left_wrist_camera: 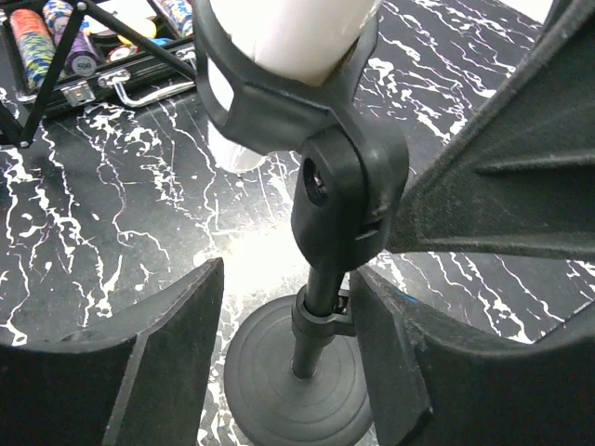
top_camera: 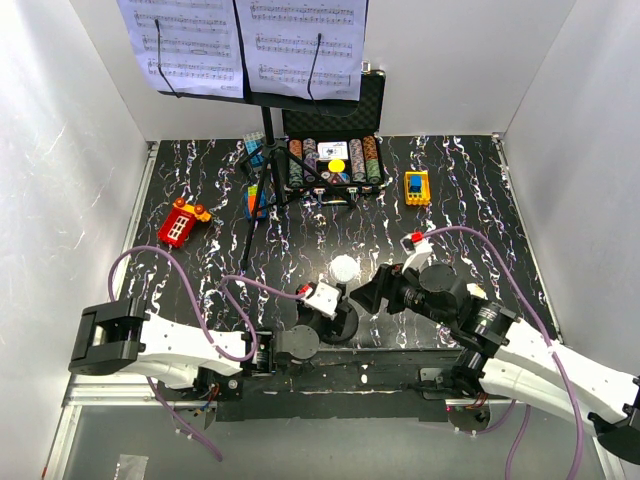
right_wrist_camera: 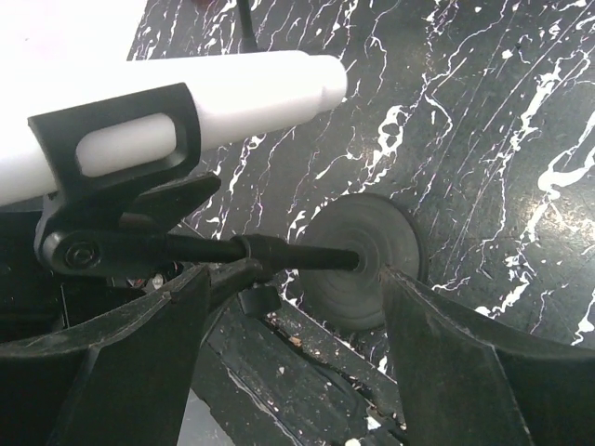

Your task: Pack up the instrument practice props

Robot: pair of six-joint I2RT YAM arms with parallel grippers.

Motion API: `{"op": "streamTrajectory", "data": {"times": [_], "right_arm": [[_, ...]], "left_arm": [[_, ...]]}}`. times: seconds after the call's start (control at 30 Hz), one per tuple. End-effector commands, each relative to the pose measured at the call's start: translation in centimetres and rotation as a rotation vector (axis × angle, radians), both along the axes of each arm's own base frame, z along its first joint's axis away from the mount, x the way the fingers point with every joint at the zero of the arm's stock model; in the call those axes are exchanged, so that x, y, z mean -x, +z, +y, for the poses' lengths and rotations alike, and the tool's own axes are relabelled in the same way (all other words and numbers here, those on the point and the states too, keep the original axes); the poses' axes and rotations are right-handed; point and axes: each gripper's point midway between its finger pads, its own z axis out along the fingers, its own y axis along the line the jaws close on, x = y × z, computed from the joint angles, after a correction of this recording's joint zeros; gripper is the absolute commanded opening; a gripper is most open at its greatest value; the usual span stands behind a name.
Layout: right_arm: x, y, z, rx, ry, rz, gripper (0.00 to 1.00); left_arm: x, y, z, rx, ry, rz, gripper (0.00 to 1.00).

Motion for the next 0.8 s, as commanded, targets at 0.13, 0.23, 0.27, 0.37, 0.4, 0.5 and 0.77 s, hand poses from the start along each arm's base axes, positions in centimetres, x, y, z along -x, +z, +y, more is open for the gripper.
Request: {"op": "streamTrajectory", "data": {"times": [0.13, 0.23, 0.27, 0.37, 0.4, 0.5, 0.77], "right_arm": [[-0.5, 1.5, -1.3, 0.0, -0.047, -0.032, 0.8], [-0.6, 1.4, -1.6, 0.009, -0.052, -0.038, 0.81], [-0.6, 1.3, -1.7, 0.015, -0.052, -0.039, 0.81], [-0.6, 1.3, -1.8, 0.022, -0.054, -0.042, 0.81], [-0.6, 1.2, -1.8, 0.024, -0.053, -0.04, 0.81], [-0.7, 1.5, -1.8, 0.019, -0.057, -0.048, 0.81], [-0.8, 1.7, -2.2, 0.032, -0.067, -0.061, 0.82]], "left_arm": [[0.7, 1.4, 0.1, -0.011, -0.05, 0.012, 0.62], [0.9, 2.6, 0.8, 0.038, -0.063, 0.017, 0.65], [1.0, 2.8, 1.0, 0.046, -0.069, 0.018, 0.66], [1.3, 3.5, 1.3, 0.07, -0.093, 0.022, 0.68], [1.3, 3.5, 1.5, 0.068, -0.099, 0.024, 0.7], [1.6, 3.6, 2.0, 0.09, -0.114, 0.034, 0.81], [2.5, 8.1, 1.1, 0.237, -0.216, -0.03, 0.86]]}}
